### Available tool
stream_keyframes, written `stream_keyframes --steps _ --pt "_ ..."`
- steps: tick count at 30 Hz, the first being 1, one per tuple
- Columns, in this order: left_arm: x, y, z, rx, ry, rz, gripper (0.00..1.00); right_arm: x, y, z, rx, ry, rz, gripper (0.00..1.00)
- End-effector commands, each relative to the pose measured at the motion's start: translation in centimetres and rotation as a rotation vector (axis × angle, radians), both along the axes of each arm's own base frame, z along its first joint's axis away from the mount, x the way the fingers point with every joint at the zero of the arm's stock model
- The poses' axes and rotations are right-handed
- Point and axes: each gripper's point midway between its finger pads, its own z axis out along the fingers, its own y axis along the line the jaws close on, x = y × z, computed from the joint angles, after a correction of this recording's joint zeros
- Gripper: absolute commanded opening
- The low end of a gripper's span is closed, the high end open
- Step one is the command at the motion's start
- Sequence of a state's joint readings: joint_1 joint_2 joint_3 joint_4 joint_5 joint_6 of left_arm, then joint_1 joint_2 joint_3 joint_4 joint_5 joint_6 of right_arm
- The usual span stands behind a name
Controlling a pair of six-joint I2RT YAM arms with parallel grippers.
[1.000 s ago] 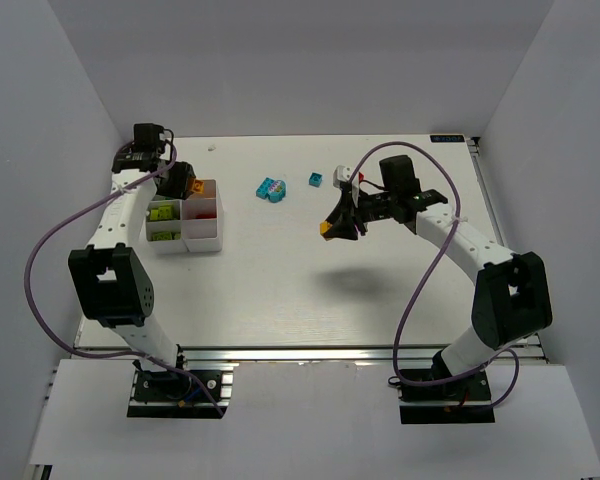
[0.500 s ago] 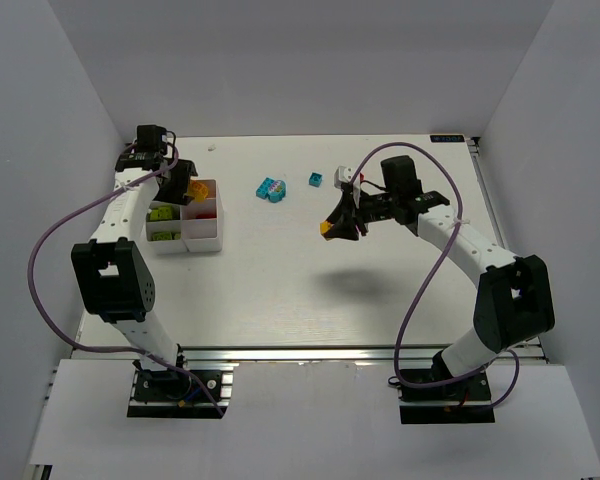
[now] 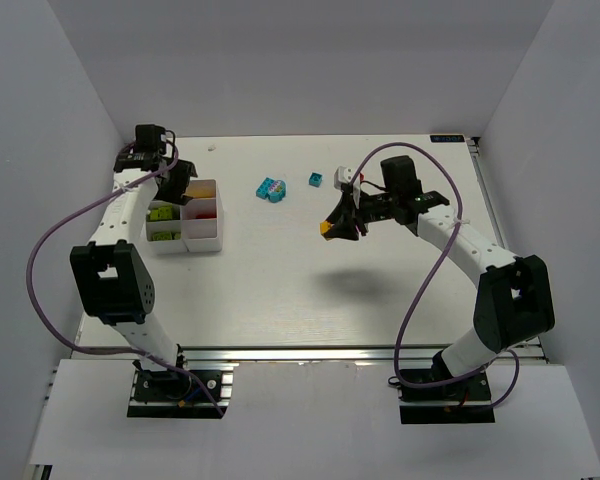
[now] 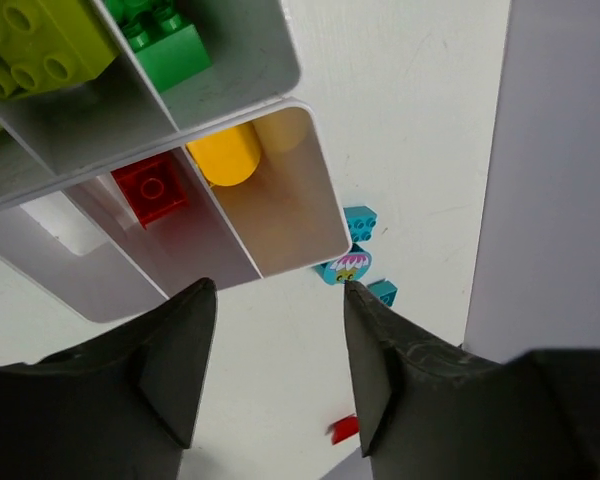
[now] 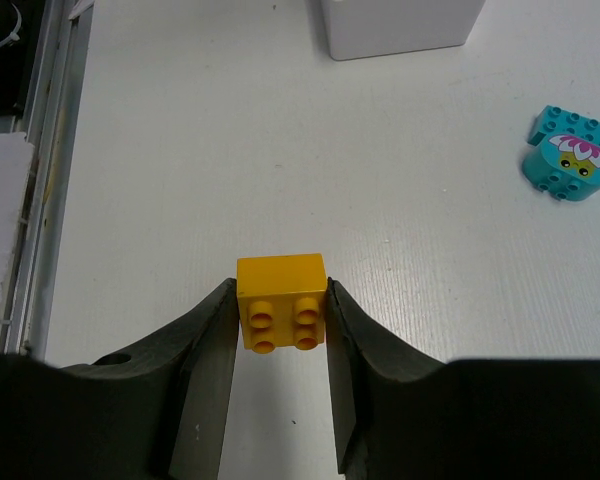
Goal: Sort the legos into containers by color
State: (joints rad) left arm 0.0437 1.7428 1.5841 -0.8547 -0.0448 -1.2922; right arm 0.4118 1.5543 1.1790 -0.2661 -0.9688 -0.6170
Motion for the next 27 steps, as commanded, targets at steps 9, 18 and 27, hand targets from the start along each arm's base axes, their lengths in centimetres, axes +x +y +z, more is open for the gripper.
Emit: stream_keyframes --steps 9,18,27 --pt "-5.3 -4.6 8.2 0.099 -0.518 -0.471 0.48 -0.1 4.3 3.3 0.071 -0.253 0.114 0.0" --pt "-13.2 -1.7 9.5 0.335 -0.517 -0.433 0.71 4.8 15.3 8.6 0.243 -0.396 -0.113 0.0" --pt "-19.8 2.2 13.5 0.514 -0.529 -0.248 0.79 11.8 28.1 7.2 0.393 -0.403 -0.215 0.0"
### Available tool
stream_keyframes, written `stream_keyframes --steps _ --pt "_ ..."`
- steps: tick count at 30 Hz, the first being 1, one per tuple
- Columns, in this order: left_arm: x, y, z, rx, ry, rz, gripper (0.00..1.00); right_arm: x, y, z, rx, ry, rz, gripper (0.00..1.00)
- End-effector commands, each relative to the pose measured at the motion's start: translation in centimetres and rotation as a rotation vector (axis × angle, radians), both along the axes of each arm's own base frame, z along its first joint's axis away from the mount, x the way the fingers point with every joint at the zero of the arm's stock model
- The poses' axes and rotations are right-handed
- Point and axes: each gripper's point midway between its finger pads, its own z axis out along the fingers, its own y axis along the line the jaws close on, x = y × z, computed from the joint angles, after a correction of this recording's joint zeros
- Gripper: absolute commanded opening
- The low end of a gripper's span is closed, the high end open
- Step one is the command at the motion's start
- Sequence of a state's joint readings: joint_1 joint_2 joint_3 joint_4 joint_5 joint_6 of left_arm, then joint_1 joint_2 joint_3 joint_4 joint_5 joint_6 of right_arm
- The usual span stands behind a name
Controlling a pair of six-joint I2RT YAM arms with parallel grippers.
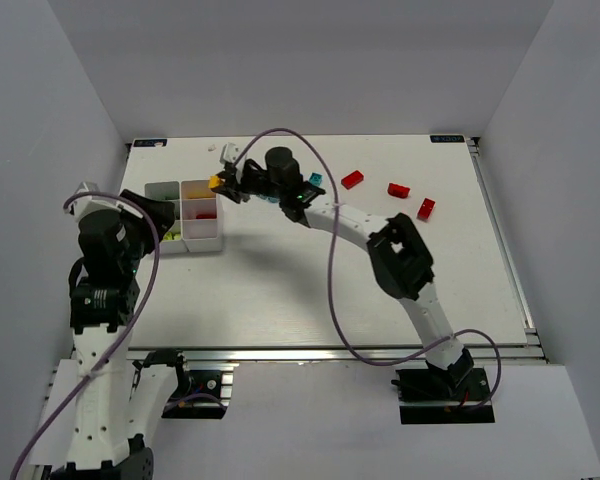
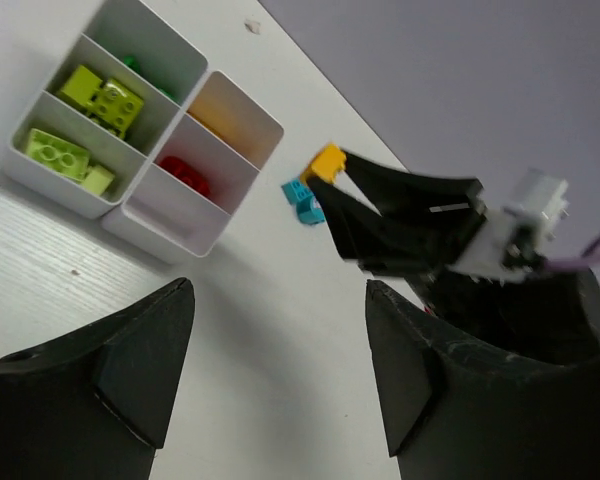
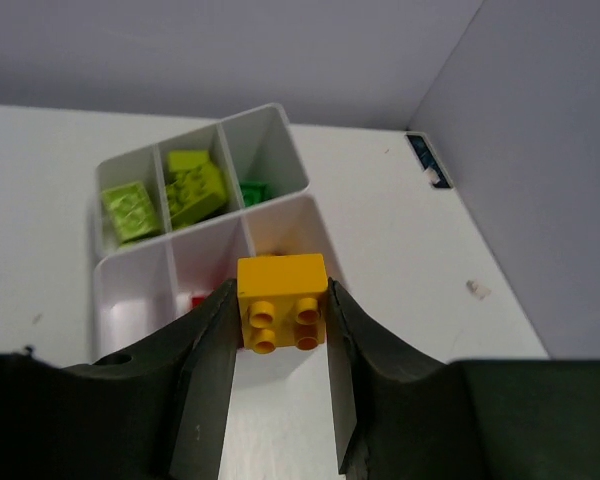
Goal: Sort the legos into containers by color
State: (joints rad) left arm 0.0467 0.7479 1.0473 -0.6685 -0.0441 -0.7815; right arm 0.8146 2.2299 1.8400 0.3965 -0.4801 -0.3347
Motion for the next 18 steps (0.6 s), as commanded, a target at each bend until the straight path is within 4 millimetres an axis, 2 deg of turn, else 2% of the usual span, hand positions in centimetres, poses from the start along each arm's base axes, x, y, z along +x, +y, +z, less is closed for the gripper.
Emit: stream_keyframes --steps 1,3,5,6,7,14,18 --pt "-2.4 1.9 0.0 0.058 0.038 0.094 0.79 2.2 3.4 3.8 0.168 -0.075 -0.067 0.0" --pt "-3.3 2.1 0.8 0.072 0.022 0.102 0.8 2.5 4.7 3.5 0.24 -0.121 -0.076 0.0" --pt "-4.2 2.4 0.8 0.084 0.036 0.116 0.81 2.5 5.2 3.6 0.282 -0.168 -0.084 0.0" --pt "-4.4 2.5 0.7 0.088 0.041 0.119 0.82 2.6 5.8 2.7 0.277 -0.183 -0.098 0.0" --pt "-4.7 2.5 0.6 0.092 0.049 0.12 0.83 2.9 6.0 3.3 0.284 -0.192 -0.106 0.0" --pt "-5.6 2.8 0.3 0.104 0.047 0.131 0.85 3.3 6.5 1.0 0.263 -0.215 -0.165 0.0" --pt "-5.6 2.7 0.0 0.113 0.057 0.121 0.86 3.5 6.4 -0.2 0.248 -0.206 -0.179 0.11"
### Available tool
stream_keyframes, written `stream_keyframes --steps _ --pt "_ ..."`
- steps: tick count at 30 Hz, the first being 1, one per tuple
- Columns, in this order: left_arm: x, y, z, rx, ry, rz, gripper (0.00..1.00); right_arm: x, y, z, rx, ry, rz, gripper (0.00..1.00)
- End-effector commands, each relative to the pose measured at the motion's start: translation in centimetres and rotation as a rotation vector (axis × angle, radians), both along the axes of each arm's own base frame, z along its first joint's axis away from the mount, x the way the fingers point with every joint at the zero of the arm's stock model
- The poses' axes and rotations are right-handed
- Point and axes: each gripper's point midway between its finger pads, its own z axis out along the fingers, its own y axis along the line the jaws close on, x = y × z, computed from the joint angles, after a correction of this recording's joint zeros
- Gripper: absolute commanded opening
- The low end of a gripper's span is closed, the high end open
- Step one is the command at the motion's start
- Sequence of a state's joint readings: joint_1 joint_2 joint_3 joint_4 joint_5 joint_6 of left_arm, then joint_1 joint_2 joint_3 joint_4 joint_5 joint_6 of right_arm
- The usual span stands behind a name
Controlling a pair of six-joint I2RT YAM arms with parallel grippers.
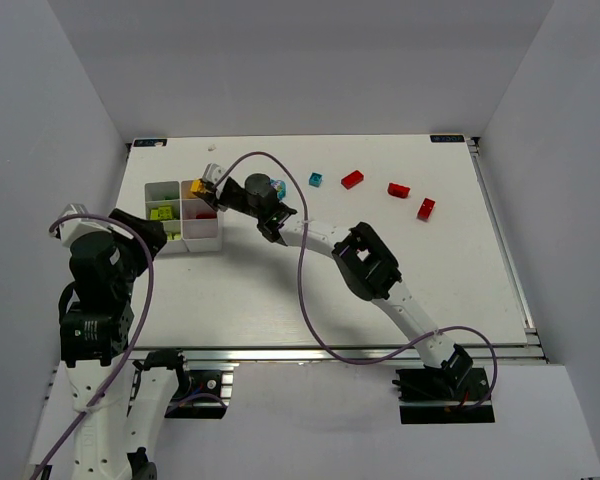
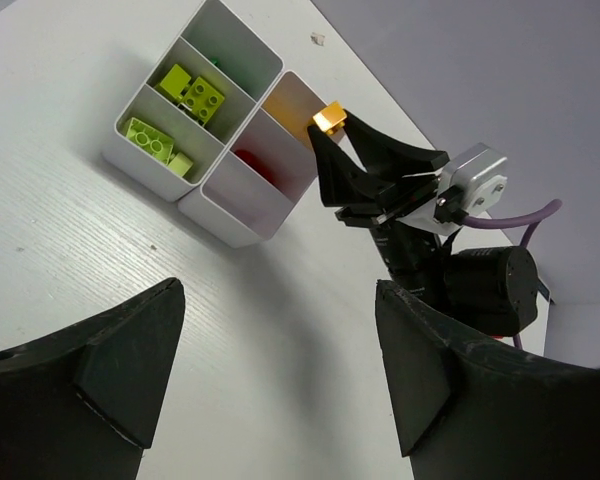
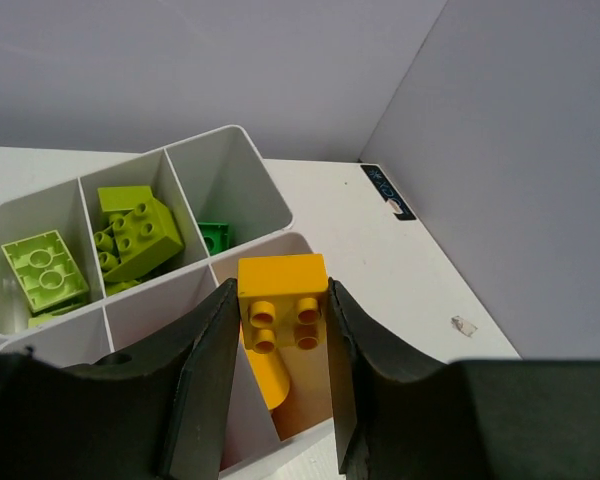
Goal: Sort the legos into containers by color
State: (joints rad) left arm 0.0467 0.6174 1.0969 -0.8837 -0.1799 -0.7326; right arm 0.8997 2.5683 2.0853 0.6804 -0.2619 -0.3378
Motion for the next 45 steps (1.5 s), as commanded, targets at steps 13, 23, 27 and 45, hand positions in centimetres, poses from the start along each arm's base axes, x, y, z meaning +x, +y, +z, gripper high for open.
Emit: stream_keyframes --steps 13,23,27,45 --pt "0.3 0.1 -0.4 0.031 0.035 -0.014 0.86 0.8 -0.1 1.6 0.053 -0.116 -0.052 0.55" --pt "0.8 -0.5 0.2 0.023 0.002 -0.049 0.85 -1.9 -2.6 7.0 0.112 -0.146 -0.015 0.89" --pt "2.0 -2.0 0.8 0.015 -0.061 -0.141 0.63 -1.8 -6.5 11.0 0.078 -0.11 -0.125 0.89" --pt "8.0 -10.4 -7.4 -0.127 -0.007 -0.663 0.98 1.2 -47.3 -6.5 -0.616 0.812 -0.633 0.89"
